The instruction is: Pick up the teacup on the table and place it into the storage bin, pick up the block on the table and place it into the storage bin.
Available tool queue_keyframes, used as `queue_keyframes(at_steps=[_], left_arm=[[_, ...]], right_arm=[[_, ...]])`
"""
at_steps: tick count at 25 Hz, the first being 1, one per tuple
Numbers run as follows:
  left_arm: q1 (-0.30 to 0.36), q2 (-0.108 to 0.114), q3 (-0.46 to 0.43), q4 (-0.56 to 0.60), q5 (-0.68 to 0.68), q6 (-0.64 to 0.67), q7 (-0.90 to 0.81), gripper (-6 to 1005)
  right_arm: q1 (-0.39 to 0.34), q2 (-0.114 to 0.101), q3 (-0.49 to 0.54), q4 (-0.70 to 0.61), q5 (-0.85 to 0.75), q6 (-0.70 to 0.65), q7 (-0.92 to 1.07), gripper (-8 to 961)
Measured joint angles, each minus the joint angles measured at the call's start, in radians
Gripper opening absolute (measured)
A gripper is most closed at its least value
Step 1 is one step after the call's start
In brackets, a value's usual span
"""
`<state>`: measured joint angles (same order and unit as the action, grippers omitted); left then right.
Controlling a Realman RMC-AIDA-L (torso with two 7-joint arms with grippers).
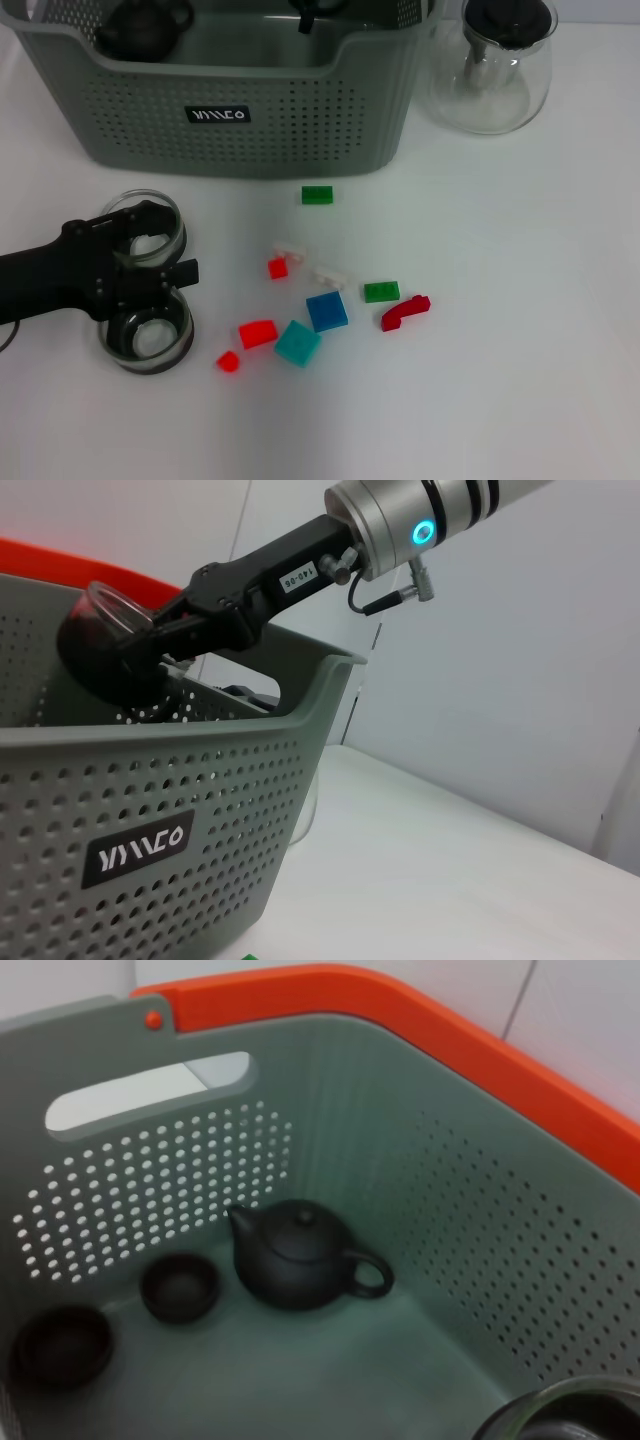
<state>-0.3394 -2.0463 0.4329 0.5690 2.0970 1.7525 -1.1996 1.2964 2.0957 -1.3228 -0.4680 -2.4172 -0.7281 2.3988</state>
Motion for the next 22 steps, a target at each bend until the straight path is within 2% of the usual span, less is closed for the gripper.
queue_keyframes(at_steps=[17, 22], left_arm=[[-0.021, 0.002, 0.001, -0.003, 0.0, -0.007, 0.0, 835], [-0.023, 0.002, 0.001, -0.003, 0.0, -0.007, 0.0, 835]], right_arm=[[0.003, -0.01, -0.002, 0.001, -0.014, -0.065, 0.03, 59], [0.006, -0.004, -0.001, 0.001, -0.091, -0.065, 0.068, 61]])
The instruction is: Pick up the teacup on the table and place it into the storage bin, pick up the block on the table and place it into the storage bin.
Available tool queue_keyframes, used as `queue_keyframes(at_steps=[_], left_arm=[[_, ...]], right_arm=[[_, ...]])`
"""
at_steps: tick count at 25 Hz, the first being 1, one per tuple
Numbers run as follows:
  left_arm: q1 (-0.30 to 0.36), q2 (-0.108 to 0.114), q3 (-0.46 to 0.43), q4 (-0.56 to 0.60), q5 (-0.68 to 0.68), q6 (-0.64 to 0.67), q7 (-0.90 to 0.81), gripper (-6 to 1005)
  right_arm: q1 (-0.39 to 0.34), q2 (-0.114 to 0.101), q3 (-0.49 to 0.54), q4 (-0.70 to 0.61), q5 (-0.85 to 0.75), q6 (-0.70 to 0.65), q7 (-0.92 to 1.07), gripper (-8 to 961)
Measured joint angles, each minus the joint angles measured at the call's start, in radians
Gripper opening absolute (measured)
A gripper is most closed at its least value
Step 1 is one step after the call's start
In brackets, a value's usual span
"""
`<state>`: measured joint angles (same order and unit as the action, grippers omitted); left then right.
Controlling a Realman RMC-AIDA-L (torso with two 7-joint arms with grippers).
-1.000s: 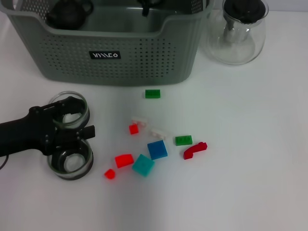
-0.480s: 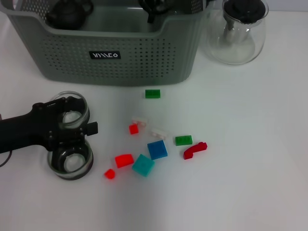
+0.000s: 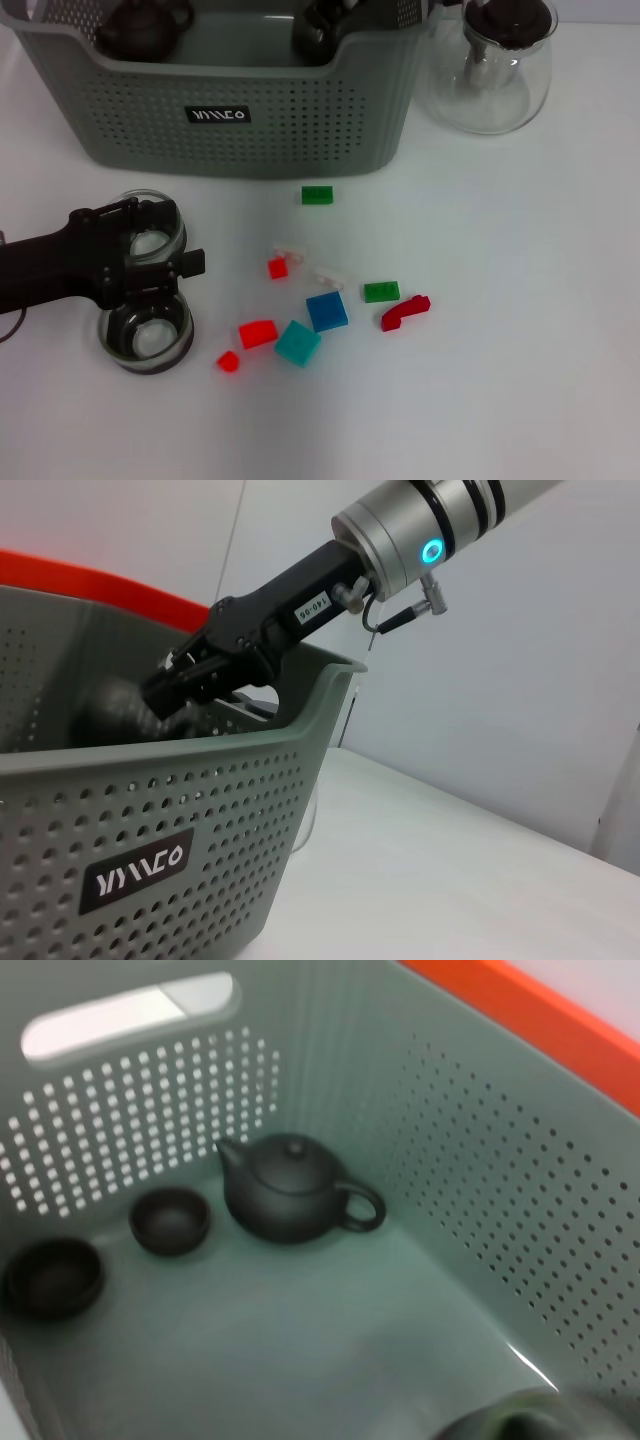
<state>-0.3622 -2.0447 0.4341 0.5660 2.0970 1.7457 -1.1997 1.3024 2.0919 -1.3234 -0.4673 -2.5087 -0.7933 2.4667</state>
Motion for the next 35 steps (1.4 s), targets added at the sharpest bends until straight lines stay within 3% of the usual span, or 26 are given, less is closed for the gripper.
queue_keyframes(at_steps=[5, 8, 12, 13, 14, 16, 18, 22, 25, 26, 31, 35], left_arm=[[0.0, 0.0, 0.0, 0.0, 0.0, 0.0, 0.0, 835], [0.001, 0.0, -0.001, 0.0, 0.0, 0.0, 0.0, 835], [0.001, 0.003, -0.006, 0.0, -0.002, 0.007, 0.0, 835], [0.0, 0.003, -0.006, 0.0, -0.004, 0.009, 0.0, 835], [-0.001, 0.004, -0.007, 0.0, -0.005, 0.01, 0.0, 835], [-0.004, 0.004, -0.007, 0.002, -0.007, 0.01, 0.0, 835], [-0.008, 0.003, -0.007, 0.004, -0.008, 0.011, 0.0, 835], [-0.017, 0.006, -0.008, 0.006, -0.008, 0.011, -0.001, 835], [-0.026, 0.009, -0.009, 0.008, -0.008, 0.012, -0.001, 835], [-0.029, 0.01, -0.009, 0.008, -0.008, 0.013, -0.001, 835], [-0.038, 0.014, 0.017, 0.074, 0.0, 0.033, -0.099, 835], [-0.023, -0.002, 0.093, 0.318, 0.013, 0.096, -0.346, 834]], right_arm=[[-0.013, 0.005, 0.001, -0.025, -0.01, 0.007, 0.001, 200], [-0.075, 0.006, 0.015, -0.148, 0.008, 0.007, 0.0, 295], [-0.302, 0.004, 0.055, -0.519, 0.204, -0.006, -0.075, 415], [-0.463, -0.004, 0.061, -0.7, 0.421, -0.038, -0.208, 416], [-0.463, -0.004, 0.061, -0.7, 0.421, -0.038, -0.208, 418], [-0.599, -0.013, 0.079, -0.807, 0.686, -0.138, -0.404, 421], [-0.729, -0.018, 0.11, -0.847, 0.901, -0.319, -0.612, 421], [-0.934, -0.011, 0.189, -0.827, 1.073, -0.642, -0.861, 417], [-1.045, -0.003, 0.246, -0.741, 1.013, -0.783, -0.967, 415], [-1.081, 0.001, 0.281, -0.657, 0.97, -0.849, -1.042, 415], [-1.097, 0.003, 0.349, -0.465, 0.91, -0.903, -1.179, 413], [-1.057, -0.009, 0.41, -0.347, 0.849, -0.908, -1.203, 414]])
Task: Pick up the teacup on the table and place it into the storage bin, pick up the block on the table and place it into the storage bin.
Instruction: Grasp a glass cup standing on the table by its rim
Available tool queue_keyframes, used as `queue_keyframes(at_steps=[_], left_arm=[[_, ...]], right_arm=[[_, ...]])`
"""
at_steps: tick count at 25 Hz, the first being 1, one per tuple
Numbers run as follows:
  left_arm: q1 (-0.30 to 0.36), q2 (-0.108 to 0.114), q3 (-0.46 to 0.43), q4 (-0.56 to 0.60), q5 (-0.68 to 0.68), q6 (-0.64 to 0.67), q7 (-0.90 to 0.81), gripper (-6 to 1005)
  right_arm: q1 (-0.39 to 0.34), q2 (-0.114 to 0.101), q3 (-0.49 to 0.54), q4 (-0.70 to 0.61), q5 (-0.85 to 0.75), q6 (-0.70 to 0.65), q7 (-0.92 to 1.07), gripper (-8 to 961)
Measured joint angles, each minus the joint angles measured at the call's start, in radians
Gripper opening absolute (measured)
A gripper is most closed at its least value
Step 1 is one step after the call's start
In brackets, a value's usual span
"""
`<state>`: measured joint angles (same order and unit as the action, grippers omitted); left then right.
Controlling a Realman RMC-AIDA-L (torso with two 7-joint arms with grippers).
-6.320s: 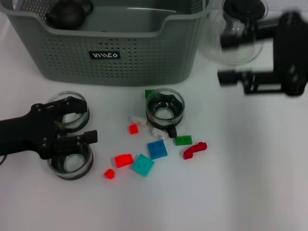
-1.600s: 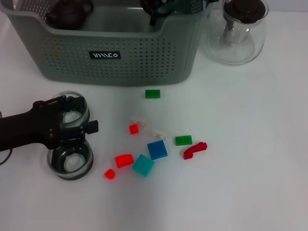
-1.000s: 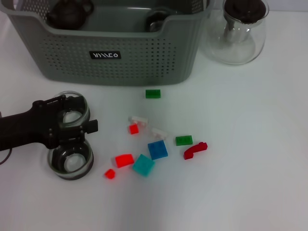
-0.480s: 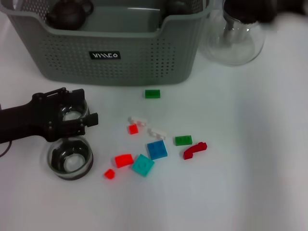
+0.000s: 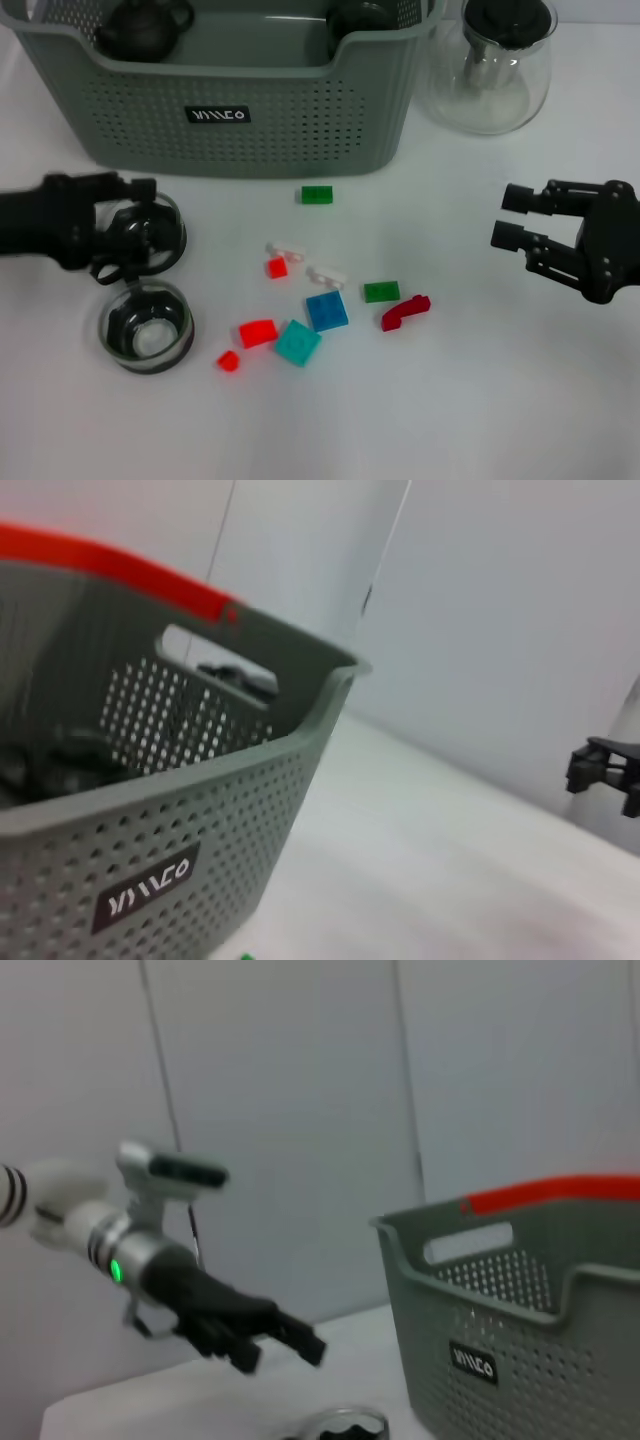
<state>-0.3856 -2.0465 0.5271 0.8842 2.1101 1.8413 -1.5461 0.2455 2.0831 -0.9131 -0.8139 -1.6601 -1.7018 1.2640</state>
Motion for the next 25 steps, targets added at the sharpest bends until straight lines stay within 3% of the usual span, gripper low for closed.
queue_keyframes(at_steps=[6, 7, 10, 18, 25], left_arm=[[-0.026, -0.104, 0.121, 0.588, 0.135, 0.098, -0.372, 834], [-0.036, -0.116, 0.171, 0.665, 0.19, 0.098, -0.427, 834], [-0.068, -0.121, 0.342, 0.775, 0.336, 0.08, -0.559, 834], [-0.167, -0.122, 0.595, 0.654, 0.571, -0.06, -0.762, 834], [-0.203, -0.121, 0.66, 0.559, 0.679, -0.133, -0.852, 834]], right_arm=[[0.052, -0.005, 0.045, 0.029, -0.074, 0.0, 0.007, 422], [0.061, -0.004, 0.05, 0.034, -0.078, 0.0, 0.009, 423], [0.085, -0.008, 0.057, 0.051, -0.087, 0.001, 0.03, 423], [0.096, -0.01, 0.059, 0.061, -0.094, 0.001, 0.047, 423], [0.095, -0.012, 0.06, 0.062, -0.097, 0.001, 0.059, 423]])
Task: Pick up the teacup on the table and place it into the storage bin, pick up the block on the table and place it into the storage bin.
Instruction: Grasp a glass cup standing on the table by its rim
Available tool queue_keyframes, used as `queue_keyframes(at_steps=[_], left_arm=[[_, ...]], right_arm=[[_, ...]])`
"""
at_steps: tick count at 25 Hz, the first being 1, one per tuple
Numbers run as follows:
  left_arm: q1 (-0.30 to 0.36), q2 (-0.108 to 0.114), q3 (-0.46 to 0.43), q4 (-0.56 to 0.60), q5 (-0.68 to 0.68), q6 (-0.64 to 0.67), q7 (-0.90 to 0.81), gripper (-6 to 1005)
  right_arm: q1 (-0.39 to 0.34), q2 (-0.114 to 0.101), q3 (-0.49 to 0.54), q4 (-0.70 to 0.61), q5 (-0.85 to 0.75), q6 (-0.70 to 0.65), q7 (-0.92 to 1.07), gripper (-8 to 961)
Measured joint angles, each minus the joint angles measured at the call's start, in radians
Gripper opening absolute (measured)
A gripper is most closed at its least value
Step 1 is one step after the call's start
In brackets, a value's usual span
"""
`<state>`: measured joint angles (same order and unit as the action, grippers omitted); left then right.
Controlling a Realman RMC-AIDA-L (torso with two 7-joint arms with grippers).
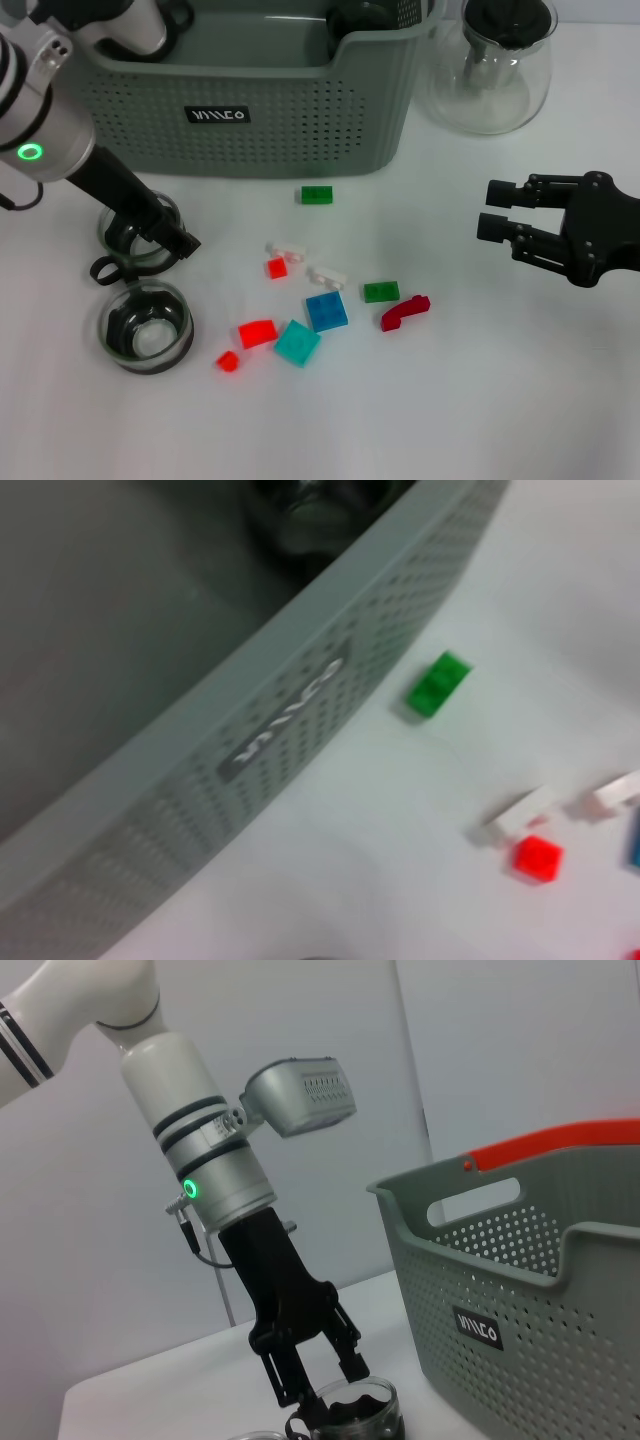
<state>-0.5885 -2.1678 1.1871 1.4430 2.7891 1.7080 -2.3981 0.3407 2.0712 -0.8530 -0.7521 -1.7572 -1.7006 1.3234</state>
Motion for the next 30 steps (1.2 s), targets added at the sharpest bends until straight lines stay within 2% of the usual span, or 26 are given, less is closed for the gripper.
queue_keyframes(at_steps=[13, 23, 30], left_arm=[[-0.034, 0.0, 0.053, -0.161, 0.015, -0.073, -0.034, 833], [-0.057, 0.0, 0.056, -0.196, -0.02, -0.003, -0.017, 833], [-0.093, 0.002, 0.055, -0.262, -0.008, -0.063, -0.035, 813]], right_arm=[[0.0, 0.0, 0.013, 0.012, -0.01, 0.013, 0.013, 423], [-0.001, -0.002, 0.012, 0.015, -0.018, 0.014, 0.019, 424], [0.002, -0.002, 0.012, 0.014, -0.019, 0.016, 0.019, 424]])
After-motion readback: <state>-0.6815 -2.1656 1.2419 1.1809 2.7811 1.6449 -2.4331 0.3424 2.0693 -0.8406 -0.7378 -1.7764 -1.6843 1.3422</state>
